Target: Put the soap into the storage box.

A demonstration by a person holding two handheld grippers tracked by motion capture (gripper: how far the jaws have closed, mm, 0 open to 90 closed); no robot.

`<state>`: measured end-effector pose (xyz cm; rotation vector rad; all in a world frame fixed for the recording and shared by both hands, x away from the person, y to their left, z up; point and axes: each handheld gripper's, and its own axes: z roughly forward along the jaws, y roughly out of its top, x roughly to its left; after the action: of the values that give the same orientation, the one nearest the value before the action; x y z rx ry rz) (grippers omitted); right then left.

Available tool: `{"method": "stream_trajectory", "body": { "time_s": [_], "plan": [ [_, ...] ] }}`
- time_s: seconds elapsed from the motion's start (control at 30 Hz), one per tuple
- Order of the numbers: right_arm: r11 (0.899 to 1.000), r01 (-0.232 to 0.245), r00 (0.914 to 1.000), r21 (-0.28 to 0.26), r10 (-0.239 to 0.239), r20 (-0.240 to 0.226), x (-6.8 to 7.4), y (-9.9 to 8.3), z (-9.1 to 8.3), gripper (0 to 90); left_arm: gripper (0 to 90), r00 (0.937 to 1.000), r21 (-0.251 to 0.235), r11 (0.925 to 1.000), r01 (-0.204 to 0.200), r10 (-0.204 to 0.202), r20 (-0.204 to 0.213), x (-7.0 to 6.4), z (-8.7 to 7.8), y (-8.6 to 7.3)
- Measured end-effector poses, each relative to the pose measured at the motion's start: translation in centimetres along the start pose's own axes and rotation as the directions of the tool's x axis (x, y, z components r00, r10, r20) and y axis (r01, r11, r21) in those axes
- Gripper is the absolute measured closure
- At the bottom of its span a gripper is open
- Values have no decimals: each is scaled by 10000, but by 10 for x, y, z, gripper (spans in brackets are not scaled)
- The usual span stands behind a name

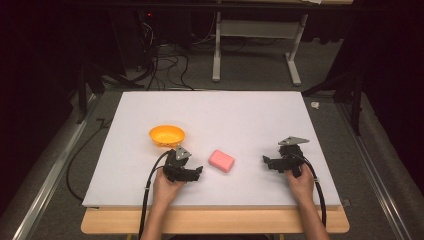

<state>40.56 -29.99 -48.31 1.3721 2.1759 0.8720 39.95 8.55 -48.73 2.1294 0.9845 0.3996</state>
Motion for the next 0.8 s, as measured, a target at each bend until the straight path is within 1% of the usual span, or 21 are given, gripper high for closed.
{"method": "stream_trajectory", "body": {
  "time_s": [0.4, 0.43, 0.5, 0.53, 0.57, 0.67, 0.7, 0.73, 0.8],
  "plan": [
    [10000, 3, 10000, -1, -3, 2, 0, 0, 0, 146, 191, 10000, 7, 10000, -5, 5, -6, 0, -1, 0],
    [10000, 2, 10000, 0, -2, 2, 0, 0, 0, 146, 185, 9999, 5, 9999, 103, -103, -70, 0, -1, 0],
    [10000, -2, 10000, 2, 2, 1, 0, 0, 0, 146, 183, 9998, 15, 9999, 161, -161, -124, 0, -1, 0],
    [10000, -1, 10000, 2, 1, 2, 0, 0, 0, 146, 182, 9999, 39, 9999, 99, -98, -141, 0, -2, 0],
    [10000, -3, 10000, 4, 3, 2, 0, 0, 0, 146, 182, 9996, 40, 10000, -42, 44, -269, -1, -4, 1],
    [10000, -4, 10000, 2, 4, -1, 0, 0, 0, 146, 186, 9996, -54, 10000, -69, 67, -271, -1, -8, 1],
    [10000, 0, 10000, 0, 0, 0, 0, 0, 0, 146, 188, 9997, -173, 9998, -98, 94, -215, -2, -12, 2],
    [10000, -2, 10000, 5, 2, 1, 0, 0, 0, 146, 189, 9997, -173, 9998, -98, 94, -215, -2, -12, 2],
    [10000, -4, 10000, 2, 4, 1, 0, 0, 0, 146, 189, 9999, -300, 9995, -105, 102, -87, -3, -16, 2]
  ]
}}
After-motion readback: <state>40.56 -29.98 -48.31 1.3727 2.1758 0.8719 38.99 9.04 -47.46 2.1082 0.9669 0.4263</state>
